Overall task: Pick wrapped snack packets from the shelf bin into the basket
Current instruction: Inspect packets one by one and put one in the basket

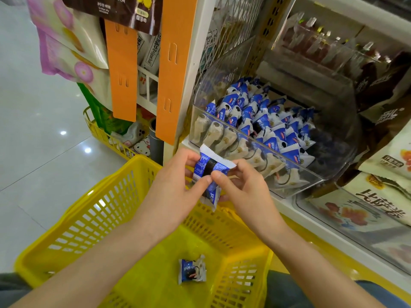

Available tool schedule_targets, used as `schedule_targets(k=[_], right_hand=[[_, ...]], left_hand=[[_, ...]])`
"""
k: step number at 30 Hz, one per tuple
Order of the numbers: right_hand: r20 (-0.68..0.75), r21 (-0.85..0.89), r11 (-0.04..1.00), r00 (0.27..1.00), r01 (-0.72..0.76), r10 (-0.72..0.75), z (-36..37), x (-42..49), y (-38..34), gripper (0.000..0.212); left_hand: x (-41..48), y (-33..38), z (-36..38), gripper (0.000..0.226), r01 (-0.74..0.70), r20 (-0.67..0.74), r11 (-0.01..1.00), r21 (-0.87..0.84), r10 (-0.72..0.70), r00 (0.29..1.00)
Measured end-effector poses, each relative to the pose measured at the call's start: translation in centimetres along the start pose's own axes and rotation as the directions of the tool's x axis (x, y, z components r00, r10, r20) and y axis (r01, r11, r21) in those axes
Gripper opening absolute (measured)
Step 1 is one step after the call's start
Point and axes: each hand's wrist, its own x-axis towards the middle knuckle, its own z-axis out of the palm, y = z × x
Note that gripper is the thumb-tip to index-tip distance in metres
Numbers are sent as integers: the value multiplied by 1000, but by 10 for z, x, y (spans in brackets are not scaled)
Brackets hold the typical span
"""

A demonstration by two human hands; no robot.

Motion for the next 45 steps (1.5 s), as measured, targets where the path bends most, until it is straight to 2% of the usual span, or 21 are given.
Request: schedule_targets(k=[6,8,10,12,15,21,25,29,31,35,40,43,45], right_hand=[[-12,-88,995,999,37,-39,0,-6,-2,38],[-16,-67,997,999,29,-30,1,-6,-2,34],[-5,-37,999,1000,-4,4,0,-3,-1,20],[28,76,994,997,-80,78,1,-1,-1,6],[95,278,936,976,-216,197,2,0,-5,10],[88,324,917,972,-235,218,-2,0,-7,11],[63,216,950,974,-228,219,-2,-2,-2,10],[-25,-139,986,996,-90,88,2,-10,6,14],[-19,-250,967,999,-43,39,3,-15,8,15],[15,-361,932,999,36,-33,4,-21,8,16],[71,-507,851,990,139,-120,3,-25,7,20],[106,-612,768,982,190,-158,1,-26,7,27],[104,-622,757,979,200,-174,2,-27,6,26]], left_hand=[[-1,-1,-2,20,-65,31,995,74,63,998],[-1,-2,-1,22,-59,33,995,82,57,998],[-1,-4,0,32,-41,43,995,93,37,998],[-2,-5,0,41,-52,45,991,125,46,998],[-4,-5,1,43,-90,38,985,149,85,996],[-8,2,2,26,-163,59,948,274,152,987],[-9,4,1,25,-129,86,925,357,105,991],[-10,-1,1,24,-96,141,869,485,31,990],[-12,-4,1,23,-88,184,864,497,-6,983],[-14,-8,1,21,-68,240,871,486,-58,969],[-13,-10,0,20,-74,253,885,460,-51,966],[-12,-11,1,13,-84,261,901,425,-33,965],[-12,-11,2,7,-81,245,918,389,-19,969]])
